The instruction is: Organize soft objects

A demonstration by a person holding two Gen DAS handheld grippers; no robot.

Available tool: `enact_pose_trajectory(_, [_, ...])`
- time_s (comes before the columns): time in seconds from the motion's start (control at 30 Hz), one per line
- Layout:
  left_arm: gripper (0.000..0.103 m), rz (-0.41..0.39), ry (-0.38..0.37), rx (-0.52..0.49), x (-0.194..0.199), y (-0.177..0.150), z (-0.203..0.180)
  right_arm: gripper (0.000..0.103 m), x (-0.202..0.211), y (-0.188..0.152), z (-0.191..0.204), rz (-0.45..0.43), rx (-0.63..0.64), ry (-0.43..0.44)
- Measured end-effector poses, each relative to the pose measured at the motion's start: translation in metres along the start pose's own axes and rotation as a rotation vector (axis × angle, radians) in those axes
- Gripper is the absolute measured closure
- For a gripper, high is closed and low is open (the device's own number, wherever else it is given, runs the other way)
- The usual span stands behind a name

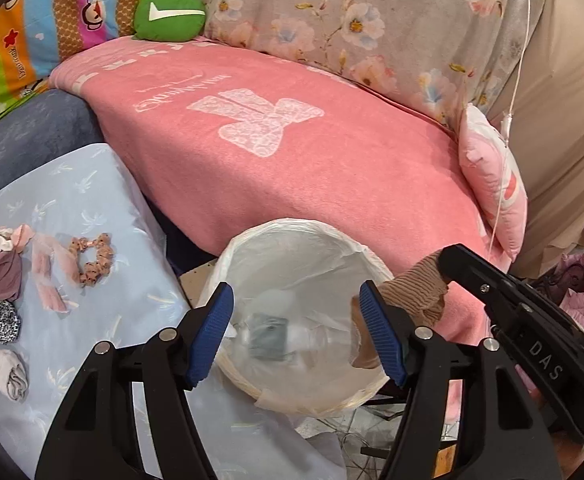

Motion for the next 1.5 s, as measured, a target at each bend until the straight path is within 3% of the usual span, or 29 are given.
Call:
enact_pose_trajectory(0.33, [0.04, -0.02, 0.058, 0.028, 0.004, -0.001, 0.019, 0.094, -0.005, -0.004, 0.01, 0.012, 0.003, 0.013])
enact_pose_trajectory(0.47, [0.04, -0.028, 0.074, 0.049, 0.008, -0.004, 0.03, 0.086, -0.007, -0.008, 0.018, 0.019, 0.014, 0.021])
enact_pose_trajectory(0.97, [0.04, -0.05, 0.155, 0.149, 0.029, -0.016, 0.086, 0.076, -0.023, -0.023, 0.072, 0.068, 0.086, 0.087])
enact_pose_trajectory(1.5, [0.026, -0.072, 0.306, 0.273, 0.06, -0.048, 0.17, 0.056, -0.038, -0.051, 0.146, 0.124, 0.184, 0.156])
Point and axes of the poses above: each gripper's, at about its wrist camera, not at the fingertips, and x roughly against the way its jaws point, z to its left, y to its top, the point moved 8 cm from there along -x, roughly the way its jaws point, and after that the axes turned 5 degrees about y, right-handed, at the moved point
